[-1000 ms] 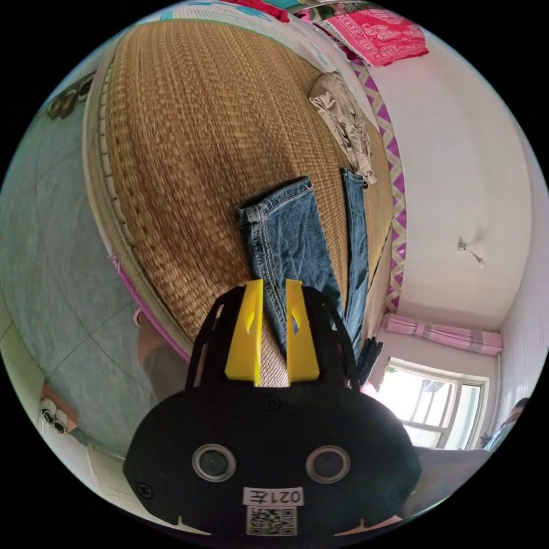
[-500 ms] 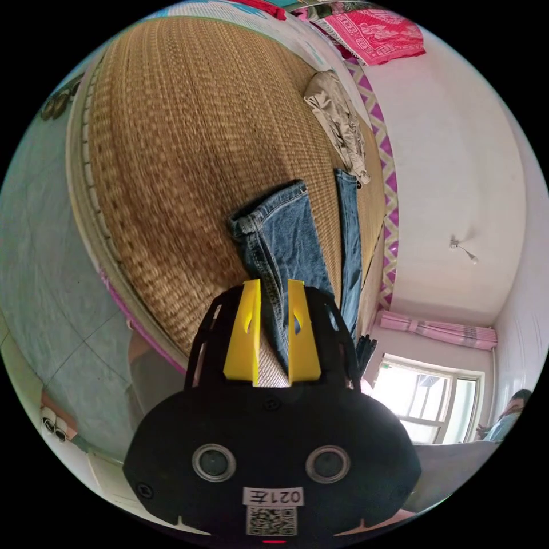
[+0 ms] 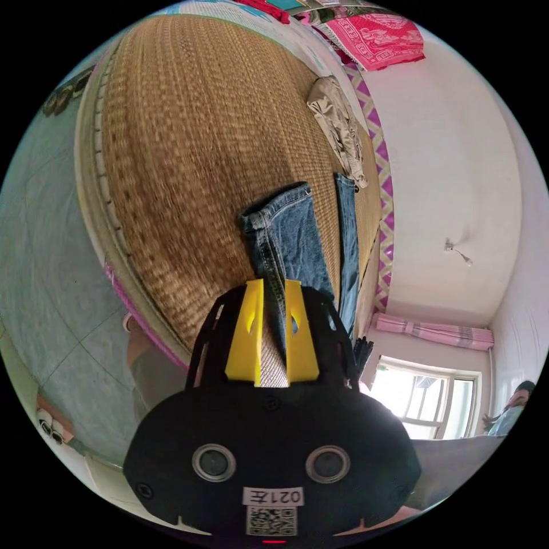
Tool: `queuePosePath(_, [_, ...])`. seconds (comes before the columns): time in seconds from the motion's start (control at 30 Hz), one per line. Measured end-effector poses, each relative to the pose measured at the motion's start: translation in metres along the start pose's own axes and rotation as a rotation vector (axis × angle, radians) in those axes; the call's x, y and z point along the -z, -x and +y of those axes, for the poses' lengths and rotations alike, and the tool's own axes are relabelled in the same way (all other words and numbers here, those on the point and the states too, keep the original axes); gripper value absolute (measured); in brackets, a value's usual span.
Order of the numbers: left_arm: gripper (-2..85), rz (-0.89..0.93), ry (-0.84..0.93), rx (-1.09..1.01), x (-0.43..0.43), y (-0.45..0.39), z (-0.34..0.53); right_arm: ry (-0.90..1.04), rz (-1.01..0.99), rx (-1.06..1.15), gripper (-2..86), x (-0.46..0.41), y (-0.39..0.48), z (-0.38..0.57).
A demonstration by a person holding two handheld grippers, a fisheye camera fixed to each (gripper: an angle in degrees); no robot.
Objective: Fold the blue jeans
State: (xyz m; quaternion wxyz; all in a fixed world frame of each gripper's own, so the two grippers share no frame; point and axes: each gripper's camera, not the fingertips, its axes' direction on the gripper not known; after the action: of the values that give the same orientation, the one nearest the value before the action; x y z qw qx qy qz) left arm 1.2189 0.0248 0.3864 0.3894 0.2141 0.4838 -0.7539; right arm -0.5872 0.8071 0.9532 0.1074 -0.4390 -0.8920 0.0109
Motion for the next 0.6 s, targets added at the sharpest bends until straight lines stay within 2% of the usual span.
queuePosePath(0.27, [12.5,0.152,-0.034,-0.008,-0.026,-0.001,-0.012,0.013,0.012,-0.004,9.4,-0.013,0.016,0.003])
queuePosePath(0.4, [12.1,0.081,-0.023,0.012,-0.013,0.009,-0.005,0.014,0.003,-0.013,9.3,-0.017,0.022,0.002])
queuePosePath(0.5, [13.0,0.108,0.042,0.025,-0.019,0.011,-0.005,0.016,-0.003,-0.013,9.1,-0.02,0.026,0.0])
queuePosePath(0.6, [13.2,0.071,0.032,0.041,-0.023,0.003,-0.011,0.012,-0.013,-0.019,9.1,-0.023,0.029,-0.002])
